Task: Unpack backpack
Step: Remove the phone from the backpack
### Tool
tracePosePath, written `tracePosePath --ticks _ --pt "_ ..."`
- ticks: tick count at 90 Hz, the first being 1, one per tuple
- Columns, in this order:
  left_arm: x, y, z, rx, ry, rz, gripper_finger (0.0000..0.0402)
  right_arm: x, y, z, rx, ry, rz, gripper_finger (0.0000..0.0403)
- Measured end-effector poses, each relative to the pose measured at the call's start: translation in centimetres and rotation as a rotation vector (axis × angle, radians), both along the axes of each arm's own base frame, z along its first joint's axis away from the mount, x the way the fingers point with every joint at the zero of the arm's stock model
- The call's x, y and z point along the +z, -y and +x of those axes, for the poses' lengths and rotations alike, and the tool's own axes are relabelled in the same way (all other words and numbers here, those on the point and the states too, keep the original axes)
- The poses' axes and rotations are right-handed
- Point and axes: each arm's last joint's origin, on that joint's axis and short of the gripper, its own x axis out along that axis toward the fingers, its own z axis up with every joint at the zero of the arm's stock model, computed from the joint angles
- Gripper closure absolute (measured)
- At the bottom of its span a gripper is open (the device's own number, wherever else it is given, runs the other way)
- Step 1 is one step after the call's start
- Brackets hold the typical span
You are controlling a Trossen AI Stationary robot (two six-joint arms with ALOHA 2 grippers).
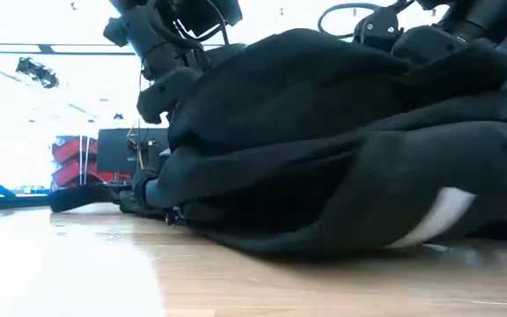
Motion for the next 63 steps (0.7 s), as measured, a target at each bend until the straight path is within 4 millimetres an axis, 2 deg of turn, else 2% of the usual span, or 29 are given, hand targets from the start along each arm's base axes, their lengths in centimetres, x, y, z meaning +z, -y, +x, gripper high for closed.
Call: tracePosePath --ticks 8,18,22,39,53,63 --pt "-0.4 -0.1 -0.2 0.012 0.003 0.011 0.0275 0.2 -0.1 0.2 0.018 0.025 -0.006 0.0096" --pt "-0.9 -0.2 -0.5 0.028 0.004 0.003 0.0367 0.4 -0.1 0.4 0.03 0.058 -0.03 0.0096" --pt "-1.1 -0.3 -0.6 0.035 0.004 0.001 0.0387 0.5 -0.1 0.5 0.032 0.072 -0.037 0.0096" --pt "-0.9 0.2 -0.2 0.031 0.054 -0.002 0.0401 1.3 -0.2 1.2 0.026 0.178 -0.102 0.0096" --pt "0.5 0.8 0.6 0.039 0.106 0.06 0.0401 2.2 -0.2 1.9 0.019 0.287 -0.148 0.0096" --pt "1.7 1.0 1.2 0.037 0.136 0.098 0.0401 2.3 0.1 2.1 0.015 0.297 -0.163 0.0097"
